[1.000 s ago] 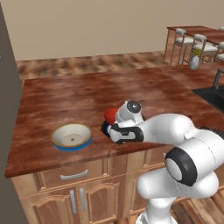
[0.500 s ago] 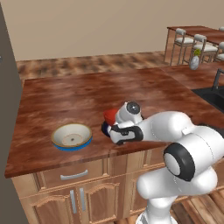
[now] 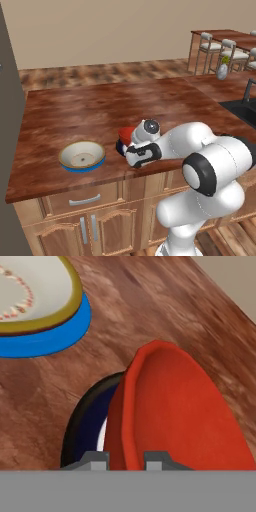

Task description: Move the bowls from the cabinet to the plates on the dining table.

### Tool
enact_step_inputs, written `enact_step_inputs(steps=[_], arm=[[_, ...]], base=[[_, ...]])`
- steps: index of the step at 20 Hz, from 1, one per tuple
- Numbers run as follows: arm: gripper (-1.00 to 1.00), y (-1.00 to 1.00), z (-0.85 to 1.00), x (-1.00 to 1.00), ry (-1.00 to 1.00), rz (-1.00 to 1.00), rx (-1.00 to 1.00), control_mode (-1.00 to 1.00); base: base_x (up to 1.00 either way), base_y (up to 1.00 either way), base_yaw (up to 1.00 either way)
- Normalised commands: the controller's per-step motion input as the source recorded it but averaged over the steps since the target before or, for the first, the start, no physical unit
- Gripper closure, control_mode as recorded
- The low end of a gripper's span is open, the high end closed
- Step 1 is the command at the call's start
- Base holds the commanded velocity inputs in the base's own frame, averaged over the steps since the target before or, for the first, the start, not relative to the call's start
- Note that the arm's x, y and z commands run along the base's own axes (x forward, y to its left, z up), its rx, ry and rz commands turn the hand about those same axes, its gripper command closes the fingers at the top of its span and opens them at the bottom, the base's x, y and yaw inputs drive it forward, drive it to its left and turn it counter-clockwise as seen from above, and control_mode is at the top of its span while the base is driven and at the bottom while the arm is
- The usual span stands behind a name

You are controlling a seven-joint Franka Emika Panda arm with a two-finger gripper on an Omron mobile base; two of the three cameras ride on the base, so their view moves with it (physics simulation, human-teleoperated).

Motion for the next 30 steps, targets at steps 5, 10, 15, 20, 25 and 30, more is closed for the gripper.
enact_step_inputs(steps=[5, 10, 15, 20, 25, 30], arm=[[1.00, 0.00, 0.00, 0.15, 0.00, 0.02, 0.00, -1.00], [1.00, 0.00, -0.09, 0.24, 0.00, 0.02, 0.00, -1.00], [1.00, 0.00, -0.30, 0.21, 0.00, 0.00, 0.00, -1.00], [1.00, 0.00, -0.11, 0.03, 0.00, 0.01, 0.00, -1.00], [-1.00, 0.00, 0.00, 0.00, 0.00, 0.00, 0.00, -1.00], [-1.00, 0.00, 0.00, 0.00, 0.00, 0.00, 0.00, -1.00]], base=[[0.00, 0.00, 0.00], [0.00, 0.00, 0.00], [0.00, 0.00, 0.00], [0.00, 0.00, 0.00], [0.00, 0.00, 0.00], [0.00, 0.00, 0.00]])
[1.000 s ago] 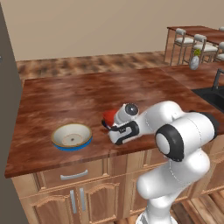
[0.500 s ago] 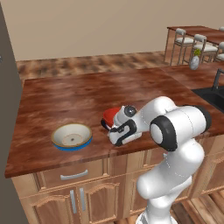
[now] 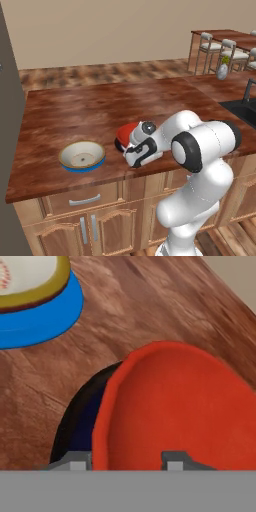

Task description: Move the bowls from the cabinet to the plates on the dining table.

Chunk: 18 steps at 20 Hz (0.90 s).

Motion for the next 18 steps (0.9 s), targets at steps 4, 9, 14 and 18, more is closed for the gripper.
enact_step_inputs(steps=[4, 9, 14, 18], arm=[[-1.00, 0.00, 0.14, -0.09, -0.01, 0.00, 0.00, -1.00], [-1.00, 0.00, 0.28, -0.24, -0.04, 0.00, 0.00, -1.00], [-1.00, 0.00, 0.53, -0.46, -0.11, 0.00, 0.00, -1.00], [-1.00, -0.09, 0.55, -0.24, -0.10, -0.02, 0.00, -1.00]], base=[[0.00, 0.00, 0.00], [0.00, 0.00, 0.00], [0.00, 0.00, 0.00], [0.00, 0.00, 0.00]])
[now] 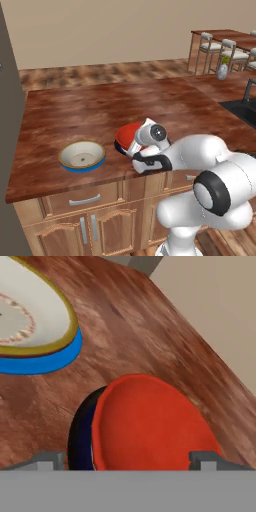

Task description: Move the bowls from the cabinet to the plates on the dining table.

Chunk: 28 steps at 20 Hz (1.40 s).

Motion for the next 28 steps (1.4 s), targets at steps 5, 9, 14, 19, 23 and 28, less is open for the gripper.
enact_step_inputs(steps=[5, 9, 14, 19, 23, 28], arm=[[-1.00, -0.25, 0.45, -0.20, -0.04, -0.15, 0.01, -1.00], [-1.00, -0.45, 0.29, -0.03, 0.00, -0.26, 0.04, -1.00], [-1.00, -0.72, 0.32, -0.33, 0.03, -0.26, 0.13, -1.00], [-1.00, -0.84, 0.19, -0.43, 0.20, -0.13, 0.23, -1.00], [-1.00, -0.33, 0.41, -0.68, 0.12, 0.00, 0.23, -1.00], [-1.00, -0.04, 0.54, -0.52, 0.00, 0.00, 0.14, -1.00]], base=[[0.00, 0.00, 0.00], [0.00, 0.00, 0.00], [0.00, 0.00, 0.00], [0.00, 0.00, 0.00], [0.00, 0.00, 0.00], [0.00, 0.00, 0.00]])
